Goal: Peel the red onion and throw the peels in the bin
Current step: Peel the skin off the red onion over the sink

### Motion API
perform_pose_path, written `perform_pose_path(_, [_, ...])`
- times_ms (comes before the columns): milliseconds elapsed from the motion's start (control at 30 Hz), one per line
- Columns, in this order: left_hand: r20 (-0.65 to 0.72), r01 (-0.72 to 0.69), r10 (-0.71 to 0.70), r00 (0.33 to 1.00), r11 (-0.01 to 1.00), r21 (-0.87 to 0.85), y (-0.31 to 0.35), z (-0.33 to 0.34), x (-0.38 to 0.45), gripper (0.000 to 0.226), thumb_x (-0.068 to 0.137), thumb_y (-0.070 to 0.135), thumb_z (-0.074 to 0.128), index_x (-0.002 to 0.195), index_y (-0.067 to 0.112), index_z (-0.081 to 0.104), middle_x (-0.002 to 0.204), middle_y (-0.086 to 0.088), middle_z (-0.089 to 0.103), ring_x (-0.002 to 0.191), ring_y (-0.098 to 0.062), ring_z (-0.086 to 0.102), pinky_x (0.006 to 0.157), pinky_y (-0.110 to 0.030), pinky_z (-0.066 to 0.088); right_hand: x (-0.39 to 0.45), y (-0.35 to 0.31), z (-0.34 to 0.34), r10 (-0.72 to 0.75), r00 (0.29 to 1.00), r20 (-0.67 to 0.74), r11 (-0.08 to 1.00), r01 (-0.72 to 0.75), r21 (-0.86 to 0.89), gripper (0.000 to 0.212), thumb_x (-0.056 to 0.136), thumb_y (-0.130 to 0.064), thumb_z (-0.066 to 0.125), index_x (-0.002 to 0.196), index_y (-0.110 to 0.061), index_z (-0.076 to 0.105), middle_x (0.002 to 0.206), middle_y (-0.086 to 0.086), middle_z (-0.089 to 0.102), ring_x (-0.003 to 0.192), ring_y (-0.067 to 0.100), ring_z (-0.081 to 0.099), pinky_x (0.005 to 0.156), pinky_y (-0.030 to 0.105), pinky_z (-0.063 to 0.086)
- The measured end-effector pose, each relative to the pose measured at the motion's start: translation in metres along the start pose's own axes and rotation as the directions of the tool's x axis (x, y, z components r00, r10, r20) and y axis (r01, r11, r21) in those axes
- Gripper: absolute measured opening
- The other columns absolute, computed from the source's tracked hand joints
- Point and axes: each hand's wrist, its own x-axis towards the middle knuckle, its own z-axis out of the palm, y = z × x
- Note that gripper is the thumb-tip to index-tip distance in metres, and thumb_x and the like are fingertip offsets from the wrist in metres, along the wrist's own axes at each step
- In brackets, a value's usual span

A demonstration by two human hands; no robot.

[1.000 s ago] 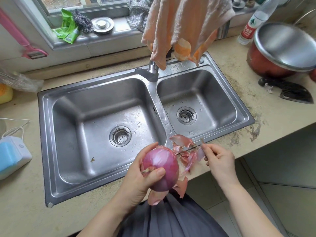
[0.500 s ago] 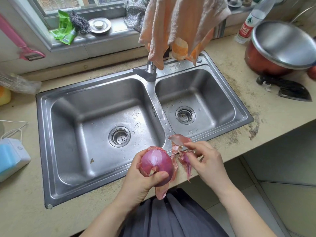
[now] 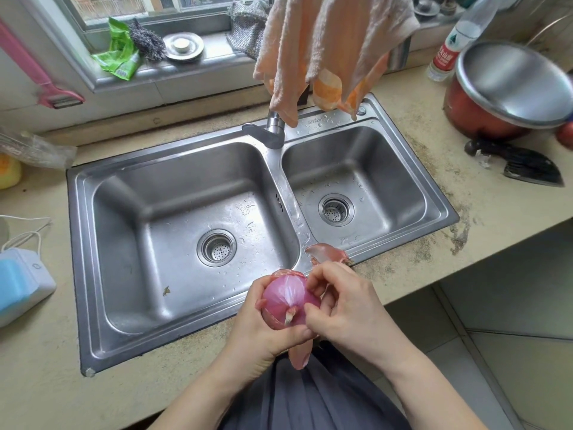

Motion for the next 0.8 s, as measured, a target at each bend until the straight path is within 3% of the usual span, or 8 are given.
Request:
perform_pose_path(200, [-0.01,-0.039,0.04,0.999,0.998,0.045,0.001,0.0008,-0.0031,0.08,0.048,0.0,0.089,0.115,0.023,0.052,0.1,0.004,0.074,0.089,-0.011,0.07,0.075,-0.017,0.053,0.001,0.0009,0.0001,0.007,1.0,0.016,0.999,-0.008,0.048,0.013,0.063,-0.018,0.06,0.072,-0.02,0.053,0.065,-0.013,0.052,0.054,0.006,0.05,0.054,0.016,0.042])
perform_pose_path(400, [-0.029,-0.043,0.044,0.999,0.998,0.044,0.0029,0.0017,-0.0044,0.084,0.038,0.019,0.093,0.112,0.028,0.054,0.101,0.002,0.072,0.091,-0.012,0.069,0.079,-0.02,0.053,0.0006,0.0043,-0.0007,-0.033,0.999,0.022,0.999,0.033,0.021,0.022,0.058,-0.004,0.05,0.072,-0.021,0.05,0.062,-0.01,0.05,0.058,0.01,0.049,0.055,0.017,0.04])
perform_pose_path(533, [-0.071,-0.049,0.051,0.996,0.998,0.035,0.003,0.0019,-0.0045,0.087,0.037,0.018,0.093,0.114,0.023,0.053,0.102,-0.003,0.071,0.089,-0.011,0.069,0.077,-0.019,0.053,-0.0019,0.0055,0.0023,0.006,1.0,-0.006,0.992,-0.005,0.125,0.012,0.064,-0.012,0.059,0.073,-0.02,0.055,0.064,-0.015,0.055,0.054,0.006,0.053,0.055,0.015,0.044])
perform_pose_path(800, [-0.086,-0.085,0.093,0.992,0.991,0.1,0.0037,0.0037,-0.005,0.09,0.041,0.022,0.094,0.119,0.021,0.05,0.107,-0.007,0.071,0.092,-0.017,0.069,0.081,-0.026,0.055,-0.0013,0.0019,0.0058,0.02,1.0,-0.016,0.996,-0.019,0.085,0.01,0.061,-0.02,0.057,0.069,-0.02,0.05,0.059,-0.011,0.051,0.052,0.006,0.048,0.052,0.018,0.042])
